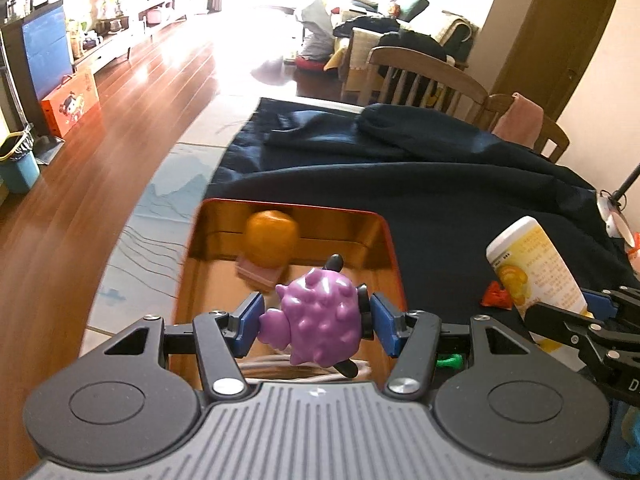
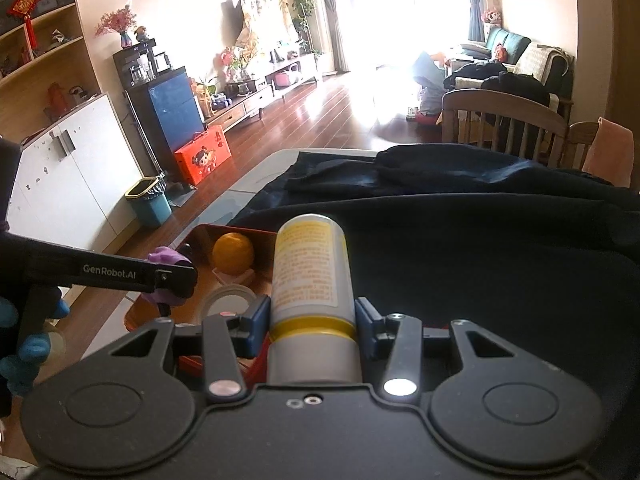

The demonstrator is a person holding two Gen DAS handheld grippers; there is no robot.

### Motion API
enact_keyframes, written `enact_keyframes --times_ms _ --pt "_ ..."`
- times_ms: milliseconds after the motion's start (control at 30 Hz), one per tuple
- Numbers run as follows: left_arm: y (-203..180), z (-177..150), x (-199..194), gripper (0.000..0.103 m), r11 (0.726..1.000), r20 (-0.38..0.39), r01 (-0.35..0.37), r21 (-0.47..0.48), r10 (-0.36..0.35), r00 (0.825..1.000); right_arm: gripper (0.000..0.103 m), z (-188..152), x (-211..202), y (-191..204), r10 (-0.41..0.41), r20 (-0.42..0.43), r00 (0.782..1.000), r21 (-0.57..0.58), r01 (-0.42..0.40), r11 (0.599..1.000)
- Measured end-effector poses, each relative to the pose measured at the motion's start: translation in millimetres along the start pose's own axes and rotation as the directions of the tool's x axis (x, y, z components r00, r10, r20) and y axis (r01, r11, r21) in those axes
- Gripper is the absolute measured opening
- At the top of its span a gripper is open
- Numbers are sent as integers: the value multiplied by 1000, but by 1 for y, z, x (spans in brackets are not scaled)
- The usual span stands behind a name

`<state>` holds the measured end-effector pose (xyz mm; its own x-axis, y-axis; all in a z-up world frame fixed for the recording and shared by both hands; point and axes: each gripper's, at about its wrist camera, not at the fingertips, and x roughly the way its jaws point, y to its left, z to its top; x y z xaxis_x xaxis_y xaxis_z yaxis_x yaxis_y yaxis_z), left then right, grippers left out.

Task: Organize rigid objects
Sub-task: 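Carry the purple toy and white bottle into the red tin and release both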

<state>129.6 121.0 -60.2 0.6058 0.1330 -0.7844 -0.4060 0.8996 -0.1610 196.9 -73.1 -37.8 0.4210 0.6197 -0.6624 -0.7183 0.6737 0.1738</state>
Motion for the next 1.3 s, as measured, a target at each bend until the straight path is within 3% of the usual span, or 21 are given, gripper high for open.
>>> enact_keyframes --times_ms 400,667,1000,1300 --pt "48 13 30 57 998 -48 -9 55 12 999 44 8 43 42 -26 -22 999 -13 26 1000" --pt "48 11 52 57 988 -69 14 152 -3 998 44 9 88 61 -77 -77 994 -73 72 995" --pt "53 14 72 57 983 -98 25 182 -7 995 44 13 128 73 -134 -132 982 -136 116 984" --pt "56 16 81 57 979 -102 39 202 -18 995 44 15 143 69 -131 -159 979 -129 111 985"
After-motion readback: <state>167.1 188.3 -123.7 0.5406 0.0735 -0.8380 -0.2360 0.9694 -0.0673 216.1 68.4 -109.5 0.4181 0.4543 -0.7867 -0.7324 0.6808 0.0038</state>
